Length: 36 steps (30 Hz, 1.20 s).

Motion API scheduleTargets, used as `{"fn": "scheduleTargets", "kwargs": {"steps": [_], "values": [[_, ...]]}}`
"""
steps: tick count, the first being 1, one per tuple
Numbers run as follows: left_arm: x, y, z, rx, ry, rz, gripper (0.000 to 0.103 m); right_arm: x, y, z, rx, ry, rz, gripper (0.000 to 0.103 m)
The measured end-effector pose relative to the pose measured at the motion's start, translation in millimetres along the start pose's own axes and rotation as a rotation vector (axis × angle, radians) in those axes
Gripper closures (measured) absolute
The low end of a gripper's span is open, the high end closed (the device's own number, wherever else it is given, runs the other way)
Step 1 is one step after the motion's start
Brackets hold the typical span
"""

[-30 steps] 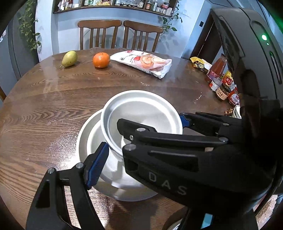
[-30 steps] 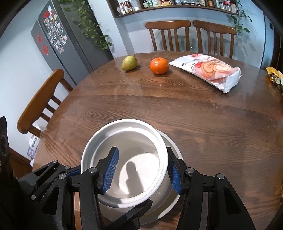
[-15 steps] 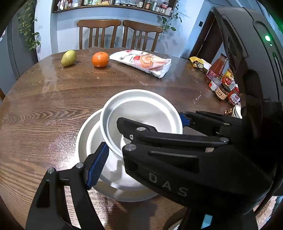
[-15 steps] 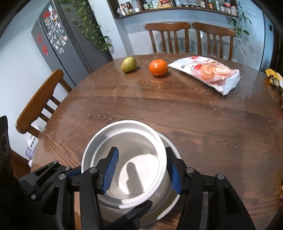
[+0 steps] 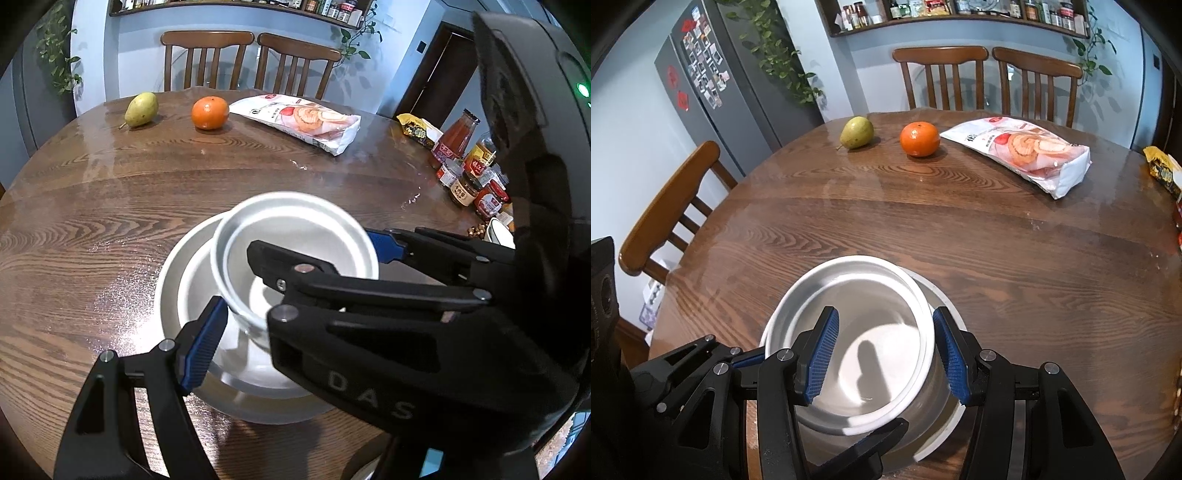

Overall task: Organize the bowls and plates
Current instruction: 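Lower the ramekin into the medium white bowl with the right gripper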

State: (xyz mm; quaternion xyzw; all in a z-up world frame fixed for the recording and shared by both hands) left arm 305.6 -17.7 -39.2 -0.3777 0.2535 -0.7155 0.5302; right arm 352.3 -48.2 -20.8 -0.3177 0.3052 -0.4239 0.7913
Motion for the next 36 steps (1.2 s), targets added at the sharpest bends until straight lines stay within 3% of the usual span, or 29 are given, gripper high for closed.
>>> {"fn": "scheduleTargets", "kwargs": {"steps": [36], "values": [[-3.3, 2.2, -3.8, -0.024, 0.013, 0.005, 0.031, -3.2, 6.5, -3.8, -0.011, -0.052, -0.031, 0.046]]}}
Point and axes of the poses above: each gripper's, at about its wrist camera, not at the fingertips, and y roughly the way its jaws point, x to its right, z to its top, the point moved 9 cm from there along y, roughly the way its jaws point, and after that the axes turned 1 degree about -z, right-handed, at the moved point
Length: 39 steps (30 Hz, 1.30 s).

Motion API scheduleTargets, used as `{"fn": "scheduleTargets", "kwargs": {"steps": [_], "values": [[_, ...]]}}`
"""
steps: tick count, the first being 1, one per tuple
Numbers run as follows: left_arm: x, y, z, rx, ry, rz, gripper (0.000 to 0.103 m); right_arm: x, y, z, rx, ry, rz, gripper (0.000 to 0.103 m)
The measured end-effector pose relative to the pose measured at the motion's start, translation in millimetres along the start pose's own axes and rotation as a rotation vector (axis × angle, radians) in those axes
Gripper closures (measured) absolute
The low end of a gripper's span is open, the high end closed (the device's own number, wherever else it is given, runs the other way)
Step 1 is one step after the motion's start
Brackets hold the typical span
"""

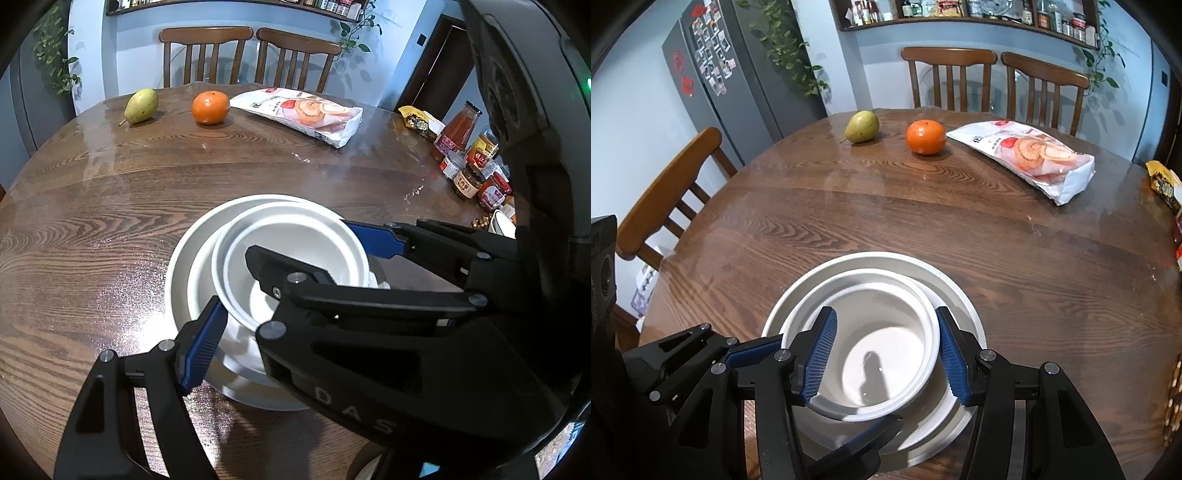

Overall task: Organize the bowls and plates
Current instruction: 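Lower the ramekin into the medium white bowl with the right gripper, then open the right gripper to release the ramekin and pull back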

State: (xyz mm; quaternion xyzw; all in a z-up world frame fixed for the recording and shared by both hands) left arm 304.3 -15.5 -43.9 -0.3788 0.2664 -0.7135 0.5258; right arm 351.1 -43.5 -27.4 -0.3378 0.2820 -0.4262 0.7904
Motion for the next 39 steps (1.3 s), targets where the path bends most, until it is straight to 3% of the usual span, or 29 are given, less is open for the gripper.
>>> {"fn": "scheduleTargets", "kwargs": {"steps": [36, 39], "values": [[3, -6, 1, 0.0, -0.014, -0.035, 0.028, 0, -14, 1, 0.017, -0.021, -0.014, 0.04], [3, -7, 2, 0.006, -0.015, -0.037, 0.026, -1, -15, 2, 0.024, -0.023, -0.014, 0.033]]}}
Point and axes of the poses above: each gripper's, at about its wrist camera, not at the fingertips, and y roughly the way its jaws point, x to its right, z to its top, the point moved 9 cm from there along y, roughly the way its jaws point, and after that the axes turned 1 degree about -z, right-handed, at the moved point
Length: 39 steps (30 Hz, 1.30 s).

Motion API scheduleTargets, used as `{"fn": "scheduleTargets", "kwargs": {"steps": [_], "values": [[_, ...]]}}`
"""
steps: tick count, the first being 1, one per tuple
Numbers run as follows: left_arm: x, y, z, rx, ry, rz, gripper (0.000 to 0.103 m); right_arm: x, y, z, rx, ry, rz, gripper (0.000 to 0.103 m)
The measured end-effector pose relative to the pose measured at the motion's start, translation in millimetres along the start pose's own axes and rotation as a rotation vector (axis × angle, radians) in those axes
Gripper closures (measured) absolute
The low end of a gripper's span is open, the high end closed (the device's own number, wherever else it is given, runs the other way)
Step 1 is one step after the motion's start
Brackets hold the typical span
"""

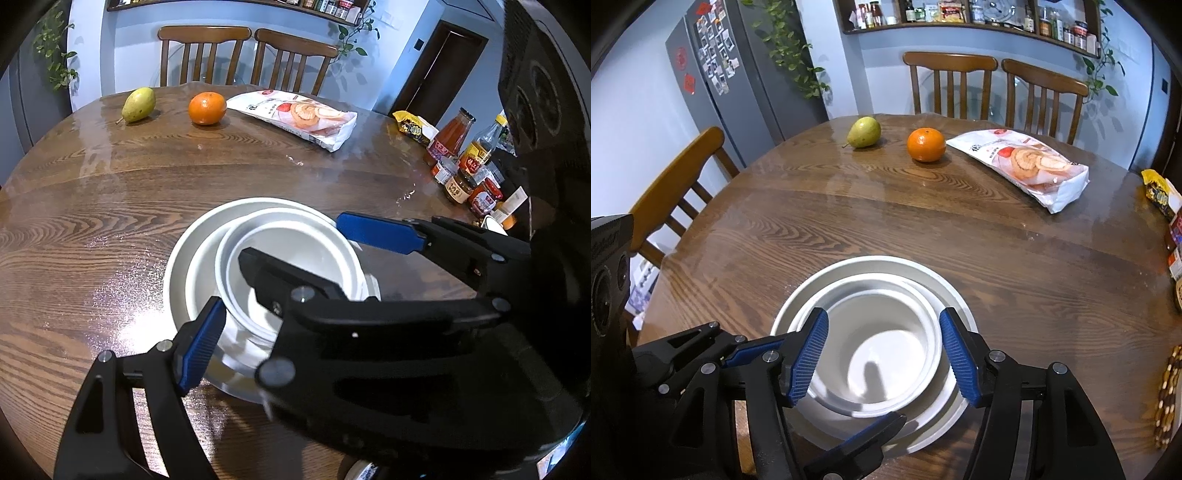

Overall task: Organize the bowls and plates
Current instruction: 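Open the right gripper to release the ramekin and pull back, then close the right gripper on the rim of the nested bowl stack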

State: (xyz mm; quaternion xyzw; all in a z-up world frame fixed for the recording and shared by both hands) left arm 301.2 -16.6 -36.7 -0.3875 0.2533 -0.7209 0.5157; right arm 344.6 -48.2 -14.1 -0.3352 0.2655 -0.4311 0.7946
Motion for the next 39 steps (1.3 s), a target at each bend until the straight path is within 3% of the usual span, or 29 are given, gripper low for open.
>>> {"fn": "scheduleTargets", "kwargs": {"steps": [12, 16, 19, 26, 31, 35, 39], "values": [[6, -11, 5, 0.044, 0.014, -0.02, 0.018, -1, -10, 4, 0.028, -0.004, 0.002, 0.029], [9, -22, 9, 0.098, 0.027, -0.038, 0.011, 4, -19, 8, 0.048, 0.005, -0.005, 0.028], [10, -32, 12, 0.133, 0.031, -0.041, 0.004, 11, -28, 12, 0.073, 0.033, -0.007, 0.019], [-11, -40, 12, 0.183, -0.026, -0.027, 0.002, 32, -42, 18, 0.092, 0.114, 0.007, 0.015], [-27, -34, 6, 0.164, -0.078, 0.0, 0.002, 41, -35, 14, 0.046, 0.161, 0.033, 0.013], [-33, -29, 4, 0.155, -0.098, 0.022, 0.002, 43, -12, 5, -0.042, 0.203, 0.066, 0.013], [-37, -23, 2, 0.146, -0.135, -0.002, 0.002, 43, 3, -4, -0.085, 0.243, 0.083, 0.013]]}}
Point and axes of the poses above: each gripper's, at about its wrist camera, not at the fingertips, and y roughly the way its jaws point, x to its right, z to its top, the point moved 9 cm from there along y, roughly the way its jaws point, and after that the axes turned 1 degree about -z, right-handed, at the moved point
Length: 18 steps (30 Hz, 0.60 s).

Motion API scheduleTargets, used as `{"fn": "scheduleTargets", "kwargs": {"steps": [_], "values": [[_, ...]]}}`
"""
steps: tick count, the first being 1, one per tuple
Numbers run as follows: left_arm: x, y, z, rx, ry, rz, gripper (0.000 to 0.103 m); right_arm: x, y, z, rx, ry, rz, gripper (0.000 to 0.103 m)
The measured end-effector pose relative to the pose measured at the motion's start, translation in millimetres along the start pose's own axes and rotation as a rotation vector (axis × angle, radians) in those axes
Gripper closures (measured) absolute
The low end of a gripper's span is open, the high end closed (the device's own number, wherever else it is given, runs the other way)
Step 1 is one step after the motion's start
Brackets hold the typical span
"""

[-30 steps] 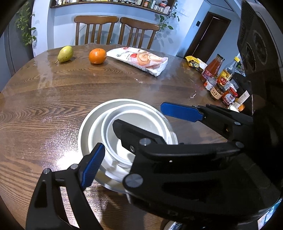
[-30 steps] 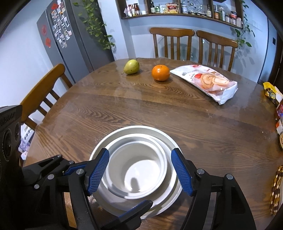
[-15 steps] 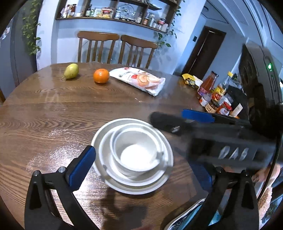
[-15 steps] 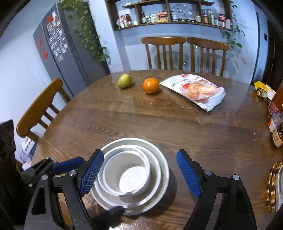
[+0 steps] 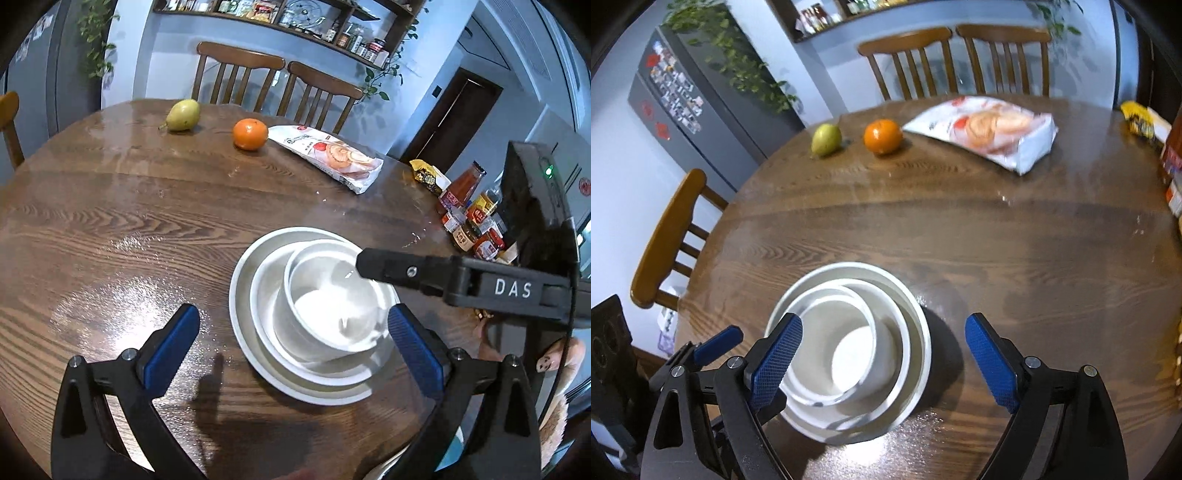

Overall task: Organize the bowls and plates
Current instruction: 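Close the right gripper on the rim of the nested bowl stack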

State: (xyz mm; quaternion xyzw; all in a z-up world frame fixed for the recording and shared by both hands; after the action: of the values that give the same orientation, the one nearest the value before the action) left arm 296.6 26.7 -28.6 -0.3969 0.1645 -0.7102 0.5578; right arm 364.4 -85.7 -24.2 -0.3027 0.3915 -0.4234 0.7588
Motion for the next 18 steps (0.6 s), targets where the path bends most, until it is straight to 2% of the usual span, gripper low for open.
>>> {"fn": "scheduleTargets", "kwargs": {"steps": [6, 14, 18], "values": [[4, 19, -10, -0.05, -0.005, -0.01, 0.002, -1, 16, -9, -0.065, 0.047, 0.077, 0.013], [9, 25, -12, -0.051, -0.044, -0.073, 0.001, -2, 26, -14, -0.094, 0.082, 0.116, 0.013], [11, 25, -12, -0.04, -0.069, -0.077, 0.001, -6, 31, -16, -0.11, 0.086, 0.143, 0.013]]}}
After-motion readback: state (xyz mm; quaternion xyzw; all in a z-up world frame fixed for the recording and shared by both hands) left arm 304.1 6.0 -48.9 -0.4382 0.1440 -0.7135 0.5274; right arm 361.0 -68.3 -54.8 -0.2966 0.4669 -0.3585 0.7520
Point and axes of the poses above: each gripper's, at about its wrist camera, not at the fingertips, and y roughly the way its jaws point, x to its right, z to its top, the point moved 9 cm from there along y, roughly the way its jaws point, and after that the axes turned 1 degree about -z, right-handed, at the moved point
